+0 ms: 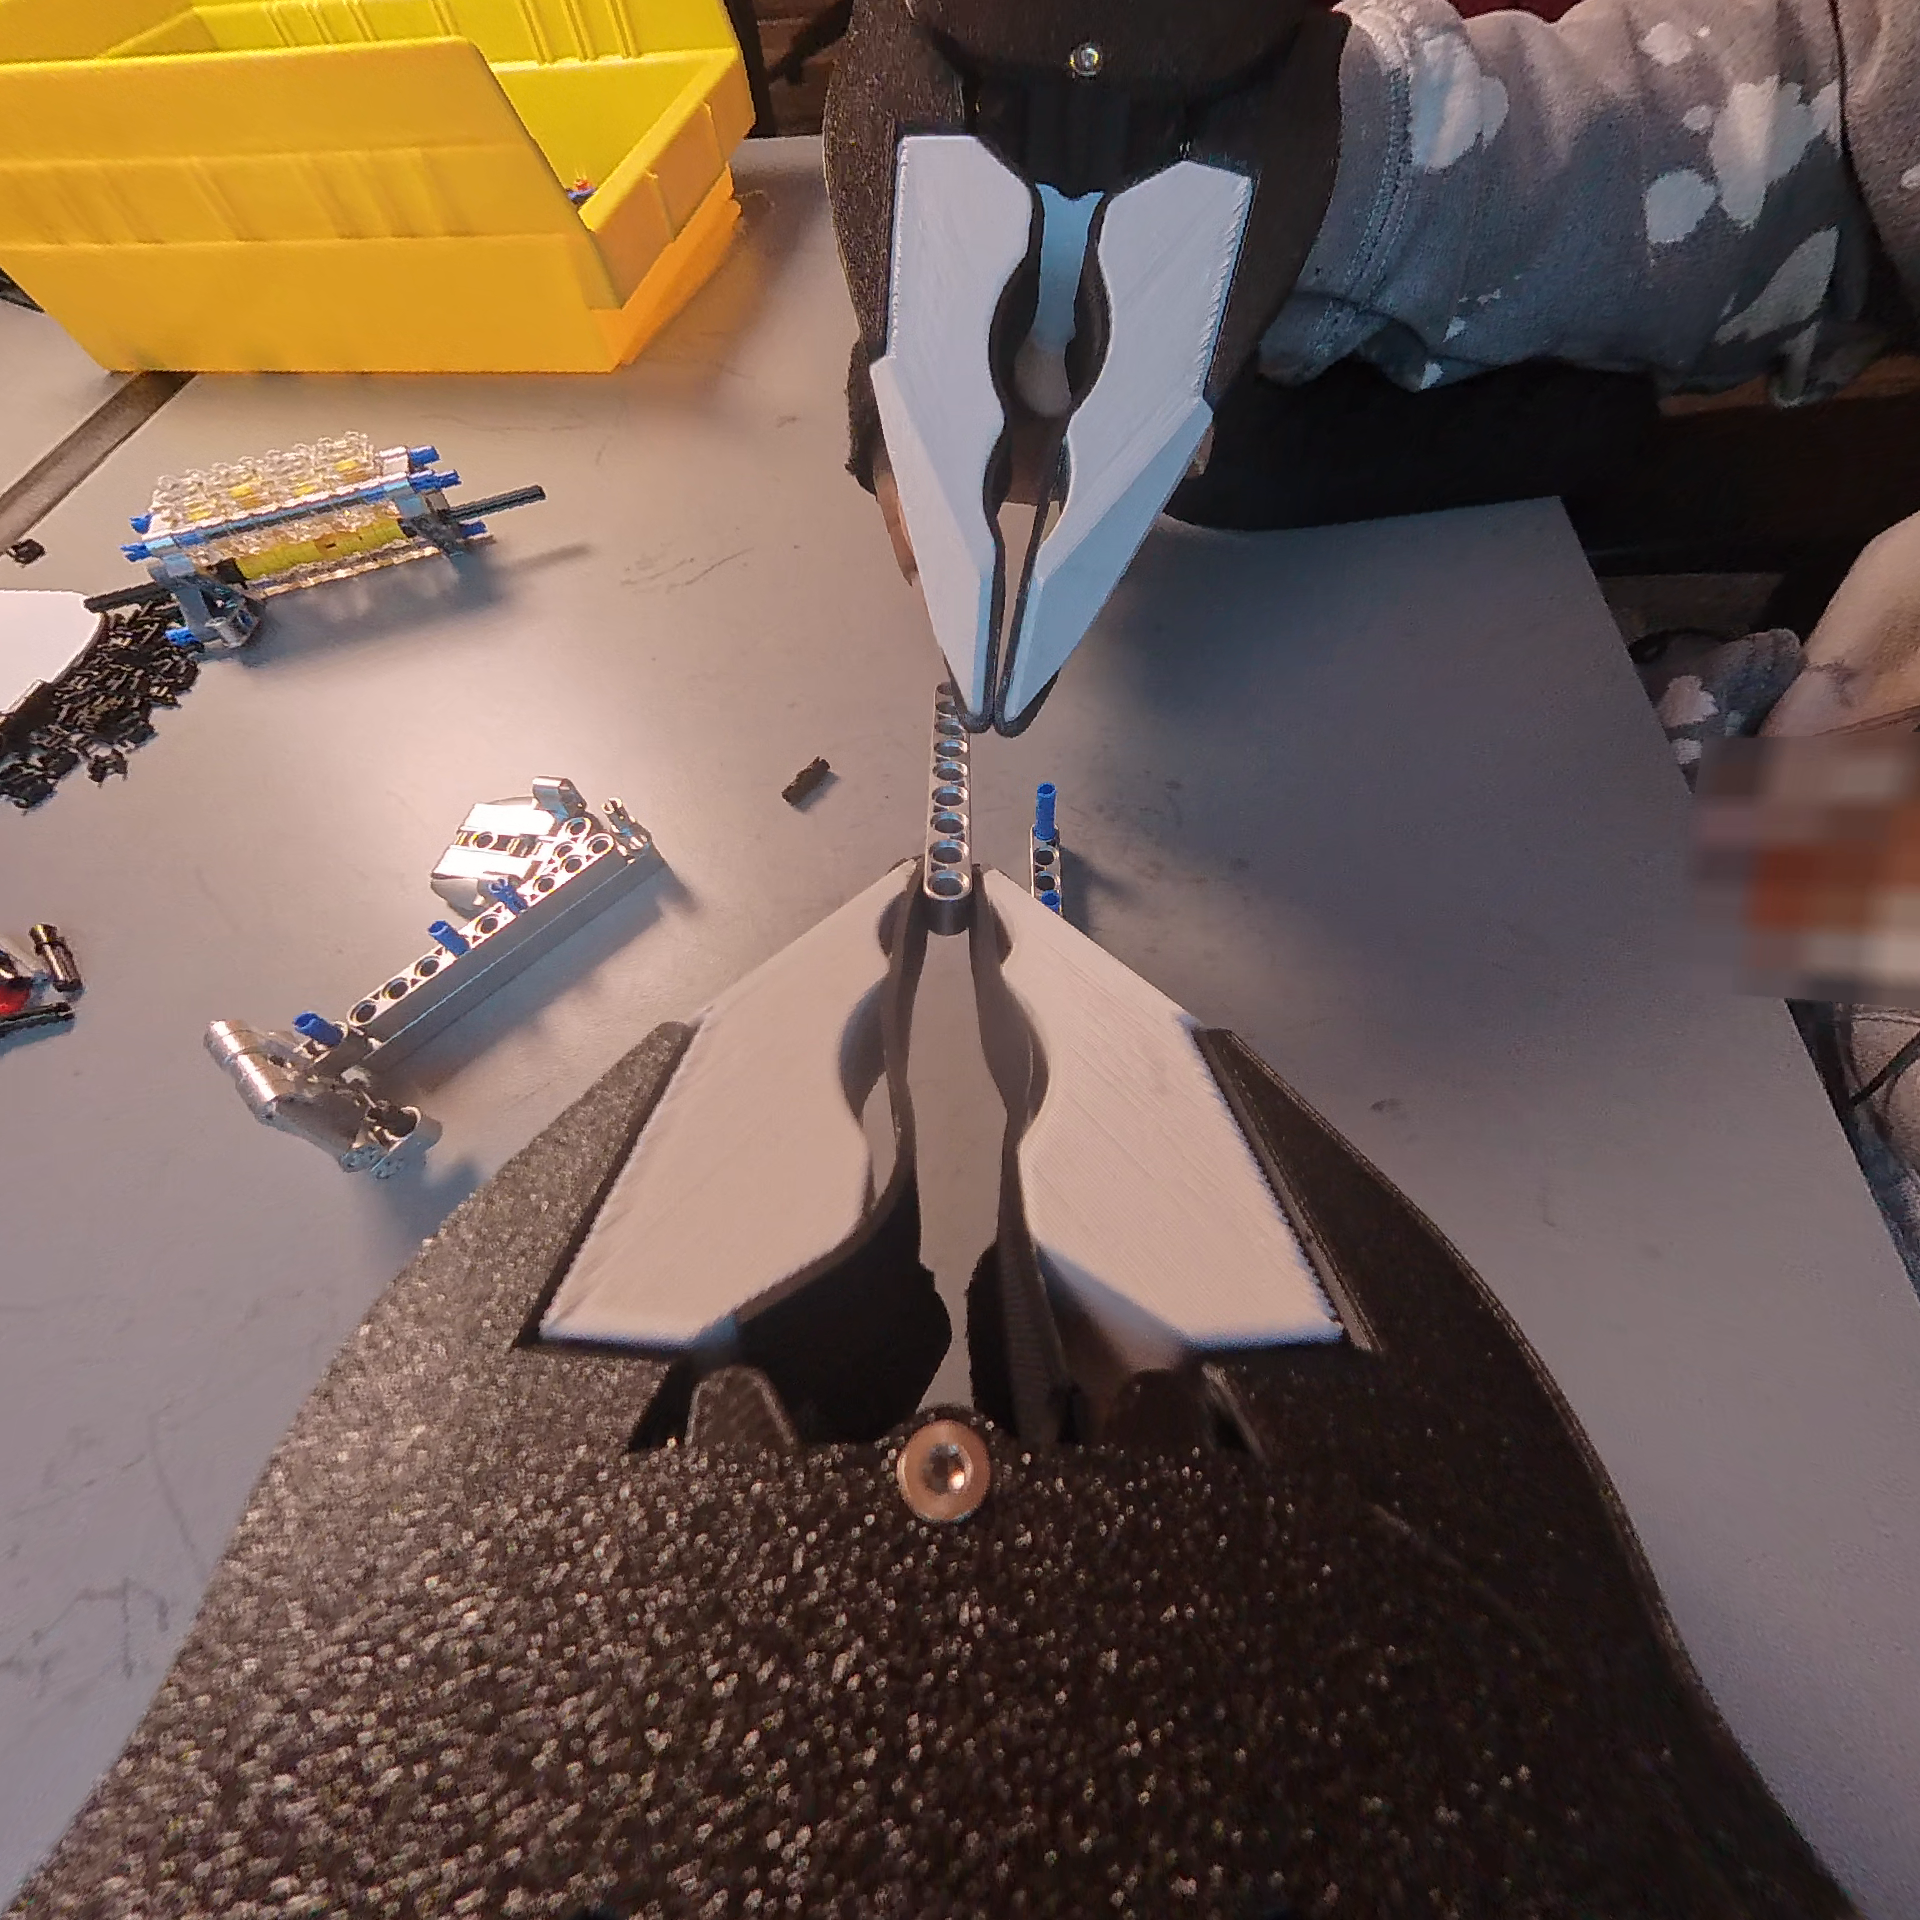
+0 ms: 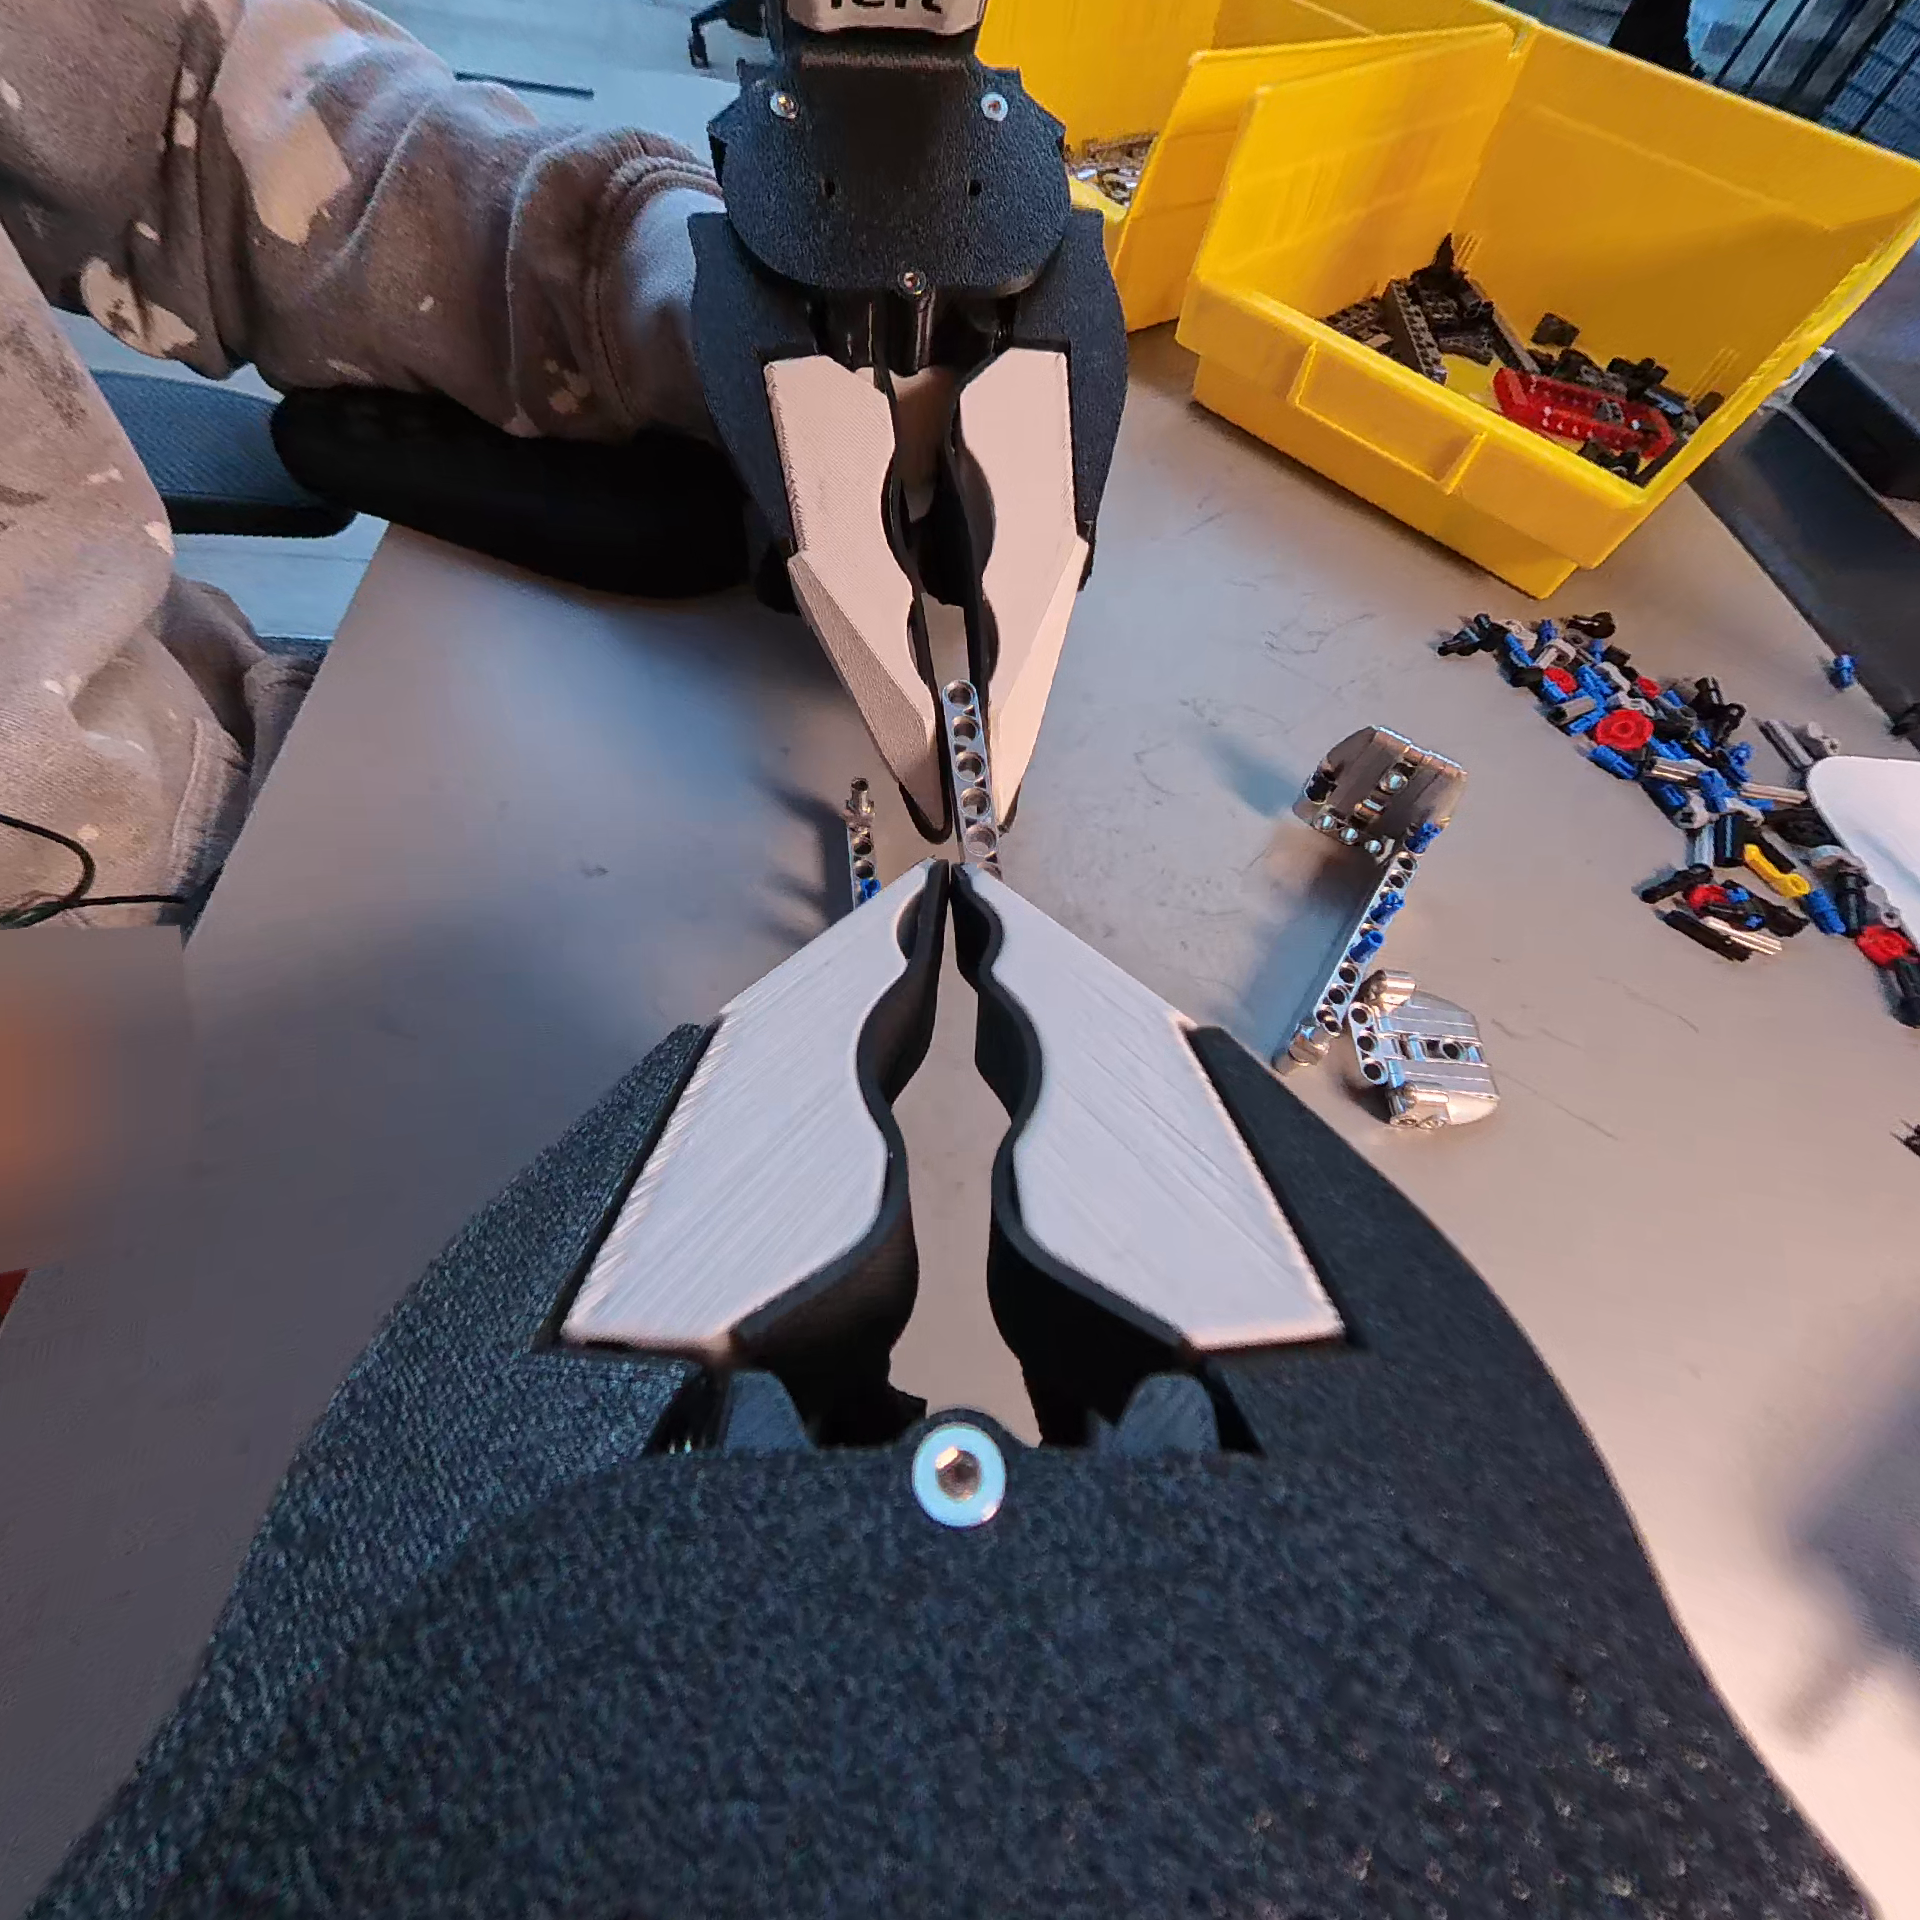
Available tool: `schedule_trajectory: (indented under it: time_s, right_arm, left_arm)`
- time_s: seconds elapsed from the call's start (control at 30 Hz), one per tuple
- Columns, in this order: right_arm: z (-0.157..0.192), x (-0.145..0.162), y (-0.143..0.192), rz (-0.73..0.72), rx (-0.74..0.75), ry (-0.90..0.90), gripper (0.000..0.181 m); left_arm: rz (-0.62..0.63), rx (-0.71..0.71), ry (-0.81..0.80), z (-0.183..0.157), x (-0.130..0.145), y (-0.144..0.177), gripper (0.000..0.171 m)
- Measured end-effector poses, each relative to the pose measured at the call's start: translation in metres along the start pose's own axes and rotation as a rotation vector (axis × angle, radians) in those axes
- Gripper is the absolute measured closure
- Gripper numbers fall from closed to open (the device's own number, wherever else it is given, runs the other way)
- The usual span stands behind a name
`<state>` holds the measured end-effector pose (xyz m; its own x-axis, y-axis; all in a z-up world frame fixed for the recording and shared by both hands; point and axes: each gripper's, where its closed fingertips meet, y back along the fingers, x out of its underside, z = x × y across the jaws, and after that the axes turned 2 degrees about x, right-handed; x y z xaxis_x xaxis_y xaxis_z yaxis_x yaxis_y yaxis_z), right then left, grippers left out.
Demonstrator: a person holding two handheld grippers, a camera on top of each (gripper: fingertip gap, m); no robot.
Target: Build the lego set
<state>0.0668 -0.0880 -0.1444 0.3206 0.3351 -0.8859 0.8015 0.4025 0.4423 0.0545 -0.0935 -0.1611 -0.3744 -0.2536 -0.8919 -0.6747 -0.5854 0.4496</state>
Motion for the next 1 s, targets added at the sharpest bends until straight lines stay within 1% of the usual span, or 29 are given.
schedule_trajectory:
  time_s: [0.1, 0.23, 0.33, 0.4, 0.47, 0.5, 0.57, 0.67, 0.77, 0.83, 1.0]
  right_arm:
    - [0.001, -0.003, -0.001, -0.013, -0.002, -0.002, 0.181]
    - [0.001, 0.001, -0.004, 0.008, 0.004, 0.009, 0.181]
    - [-0.001, -0.009, 0.003, -0.053, 0.016, 0.019, 0.181]
    - [-0.006, -0.011, 0.01, -0.068, 0.026, 0.003, 0.172]
    - [-0.008, 0.001, 0.012, -0.022, 0.02, -0.009, 0.159]
    - [-0.009, 0.008, 0.011, 0.008, 0.027, -0.008, 0.158]
    - [-0.008, 0.014, 0.008, 0.026, 0.028, 0.001, 0.158]
    - [-0.004, 0.01, 0.003, 0.01, 0.012, 0.002, 0.164]
    - [-0.004, 0.008, 0.001, 0.005, 0.012, 0.01, 0.174]
    - [-0.002, 0.008, 0.001, 0.004, 0.0, 0.003, 0.174]
    - [0.006, 0.012, -0.003, 0.041, -0.034, 0.002, 0.175]
  left_arm:
    - [0.0, 0.002, 0.0, 0.0, 0.0, 0.0, 0.168]
    - [-0.003, 0.004, -0.002, -0.001, -0.001, 0.0, 0.168]
    - [-0.002, 0.007, -0.002, -0.001, 0.0, 0.001, 0.168]
    - [-0.006, 0.007, -0.002, 0.0, -0.001, 0.002, 0.168]
    - [-0.016, 0.011, 0.002, 0.0, -0.002, 0.005, 0.168]
    - [-0.022, 0.017, 0.003, 0.0, -0.003, 0.006, 0.168]
    - [-0.03, 0.028, 0.001, -0.001, -0.004, 0.008, 0.168]
    - [-0.027, 0.043, -0.004, -0.003, -0.004, 0.01, 0.168]
    - [-0.019, 0.046, -0.007, -0.004, -0.002, 0.01, 0.167]
    - [-0.012, 0.061, -0.003, -0.006, -0.001, 0.011, 0.167]
    - [0.079, 0.1, -0.006, -0.011, 0.017, 0.007, 0.168]
